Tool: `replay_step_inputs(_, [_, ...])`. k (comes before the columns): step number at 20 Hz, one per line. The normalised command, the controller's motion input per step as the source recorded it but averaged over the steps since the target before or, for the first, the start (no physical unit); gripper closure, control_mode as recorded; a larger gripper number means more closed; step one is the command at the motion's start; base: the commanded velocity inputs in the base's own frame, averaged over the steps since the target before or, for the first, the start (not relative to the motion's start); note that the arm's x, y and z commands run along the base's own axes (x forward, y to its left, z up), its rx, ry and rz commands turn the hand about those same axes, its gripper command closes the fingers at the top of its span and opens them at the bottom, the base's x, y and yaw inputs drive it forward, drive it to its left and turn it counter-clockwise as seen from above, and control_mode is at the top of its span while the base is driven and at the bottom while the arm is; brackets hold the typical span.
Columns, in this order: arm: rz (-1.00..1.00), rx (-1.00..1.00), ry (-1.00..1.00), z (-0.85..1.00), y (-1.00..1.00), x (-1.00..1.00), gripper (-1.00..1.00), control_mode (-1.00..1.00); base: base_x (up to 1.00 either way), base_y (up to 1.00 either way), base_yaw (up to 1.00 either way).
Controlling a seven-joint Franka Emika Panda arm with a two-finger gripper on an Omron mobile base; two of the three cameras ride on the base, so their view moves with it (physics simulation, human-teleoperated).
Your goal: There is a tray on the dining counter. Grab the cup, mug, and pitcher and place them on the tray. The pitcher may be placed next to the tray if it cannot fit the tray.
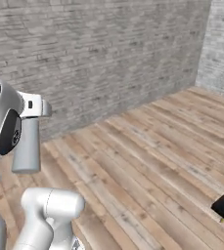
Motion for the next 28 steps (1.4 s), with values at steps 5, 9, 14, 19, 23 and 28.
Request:
replay_step_inputs(5, [0.00,0.00,0.00,0.00,0.00,0.00,1.00,1.00,1.00,0.96,-0.67])
replay_step_inputs(9, [0.00,0.00,0.00,0.00,0.00,0.00,1.00,1.00,1.00,1.00,-0.67])
replay_step_inputs(14, [0.00,0.00,0.00,0.00,0.00,0.00,1.00,1.00,1.00,0.99,-0.67])
replay_step_inputs(19, [0.00,0.00,0.00,0.00,0.00,0.00,1.00,1.00,1.00,0.98,-0.67])
replay_step_inputs(23, [0.00,0.00,0.00,0.00,0.00,0.00,1.00,1.00,1.00,0.97,-0.66])
replay_step_inputs(28, [0.00,0.00,0.00,0.00,0.00,0.00,1.00,1.00,1.00,0.98,-0.62])
